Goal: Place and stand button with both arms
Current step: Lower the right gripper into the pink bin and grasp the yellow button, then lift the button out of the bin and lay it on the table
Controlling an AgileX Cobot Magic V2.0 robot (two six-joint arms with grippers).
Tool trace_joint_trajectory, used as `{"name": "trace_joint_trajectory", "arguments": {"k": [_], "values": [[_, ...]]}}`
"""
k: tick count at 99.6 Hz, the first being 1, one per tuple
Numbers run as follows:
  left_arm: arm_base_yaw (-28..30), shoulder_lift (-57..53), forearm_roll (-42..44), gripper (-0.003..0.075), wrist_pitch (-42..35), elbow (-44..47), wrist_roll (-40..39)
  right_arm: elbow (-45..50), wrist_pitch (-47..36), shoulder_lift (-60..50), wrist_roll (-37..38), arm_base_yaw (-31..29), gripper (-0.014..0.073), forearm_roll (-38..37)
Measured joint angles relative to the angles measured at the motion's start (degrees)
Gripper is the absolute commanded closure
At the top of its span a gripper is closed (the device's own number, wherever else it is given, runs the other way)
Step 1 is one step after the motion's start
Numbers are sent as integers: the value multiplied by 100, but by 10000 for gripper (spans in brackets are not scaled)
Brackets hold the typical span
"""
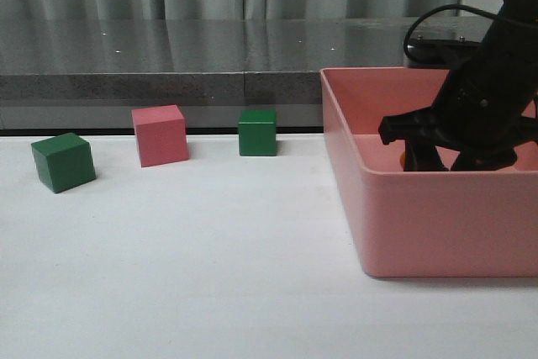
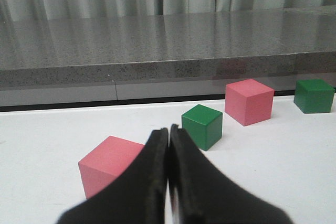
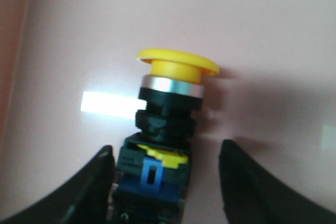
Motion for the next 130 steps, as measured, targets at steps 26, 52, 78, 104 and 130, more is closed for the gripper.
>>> {"name": "trace_joint_trajectory", "arguments": {"k": [26,52,78,104,130], "values": [[9,0,0,740,0,0,0,-256,656,-243,0,38,634,0],[9,0,0,740,0,0,0,-1256,1306,-1020,-1032,881,634,0],[9,0,0,740,0,0,0,-2229,1461,-543,-3580,2235,634,191],[9,0,0,740,0,0,0,-2727,1521,575,-4878,2816,634,202],[9,0,0,740,0,0,0,-2827,1472,1376,-5182,3032,629,202]]}}
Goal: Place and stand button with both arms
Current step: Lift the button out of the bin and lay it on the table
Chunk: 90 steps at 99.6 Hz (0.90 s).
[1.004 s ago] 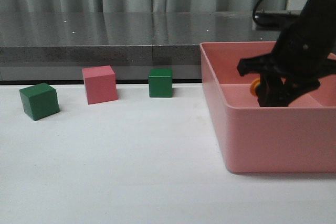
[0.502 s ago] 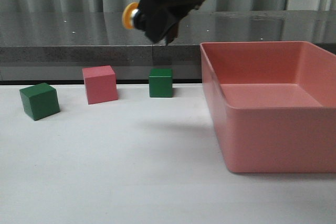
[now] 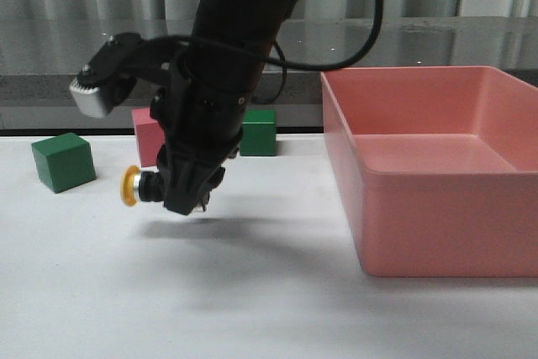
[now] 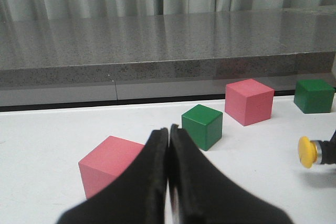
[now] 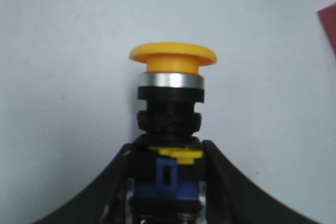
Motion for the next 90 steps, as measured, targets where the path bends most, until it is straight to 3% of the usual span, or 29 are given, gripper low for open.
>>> {"name": "trace_joint_trajectory", "arguments": {"k": [17,37,48,77,84,90], "values": [[0,0,0,740,0,0,0,0,0,216,-34,9,519,0],[0,0,0,740,0,0,0,-34,-35,216,-34,9,153,100],[0,0,0,740,0,0,0,-44,-55,216,-34,9,40,251],[0,0,0,740,0,0,0,-44,236,-11,-34,9,52,347],[0,0,0,740,0,0,0,-44,350,-266,21,9,126,347],[0,0,0,740,0,0,0,-44,382,-523,110,9,239,347]]}}
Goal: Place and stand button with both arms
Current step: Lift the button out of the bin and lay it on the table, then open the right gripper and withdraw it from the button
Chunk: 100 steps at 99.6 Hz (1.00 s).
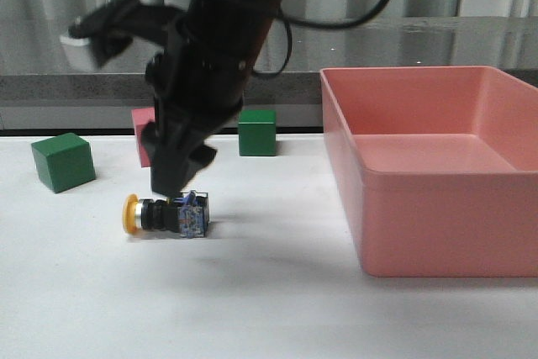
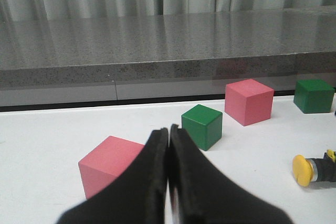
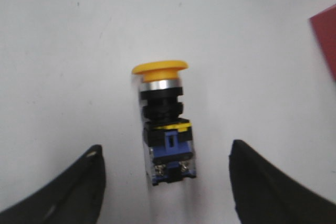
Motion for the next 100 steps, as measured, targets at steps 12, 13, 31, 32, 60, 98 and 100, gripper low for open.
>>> {"name": "trace_joint_trajectory", "arguments": {"k": [12,13,31,32,60,98,100], "values": [[0,0,0,740,0,0,0,0,64,-674,244,-60,539,16],[0,0,0,740,0,0,0,0,80,-713,277,-71,577,15],[0,0,0,740,0,0,0,0,383,-1673,870,-459,655,28],[0,0,0,740,0,0,0,0,412,-1706,930,-506,655,28],[0,0,0,739,0,0,0,579,778,-3055,2256,-1594,655,-522],[0,0,0,740,0,0,0,3536,-5,-6064,3611,-2786,655,-1254],[0,0,0,740,0,0,0,3687,-22,-6251,3656,-2831,655,-1262]]}}
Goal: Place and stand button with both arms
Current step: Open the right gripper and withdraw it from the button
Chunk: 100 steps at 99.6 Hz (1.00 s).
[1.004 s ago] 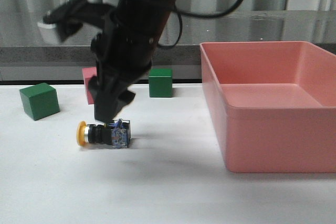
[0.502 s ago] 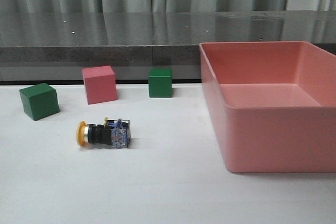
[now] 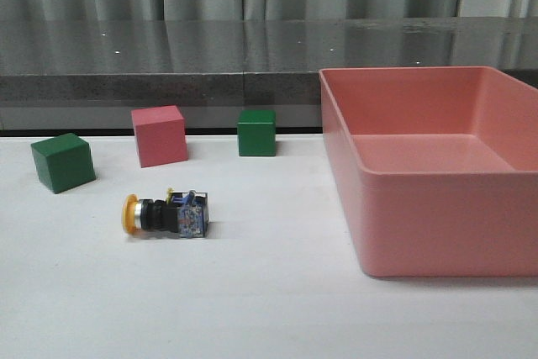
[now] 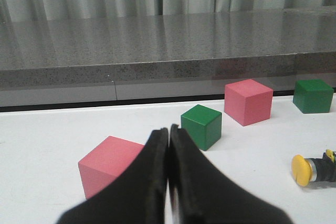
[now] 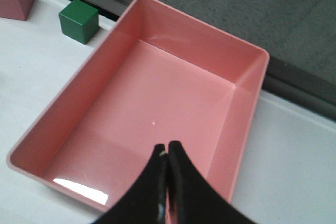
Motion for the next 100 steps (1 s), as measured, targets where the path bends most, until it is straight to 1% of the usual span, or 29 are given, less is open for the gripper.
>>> {"name": "trace_joint_trajectory", "arguments": {"k": [10,26,38,47,57,72,88,100], "values": [[0,0,0,739,0,0,0,684,-35,-961,199,-152,655,-15],[0,0,0,740,0,0,0,1692,-161,-2465,325,-173,655,-15],[0,0,0,740,0,0,0,2280,-184,-3329,327,-173,655,-15],[0,0,0,740,0,0,0,2594,-226,-3757,340,-173,655,-15],[0,0,0,740,0,0,0,2772,-270,-3976,351,-173,655,-15],[0,0,0,740,-18,0,0,2862,-325,-4006,351,-173,655,-15],[0,0,-53,740,-475,0,0,2874,-325,-4006,351,-173,655,-15],[0,0,-464,740,-803,0,0,2887,-325,-4006,351,-173,655,-15]]}}
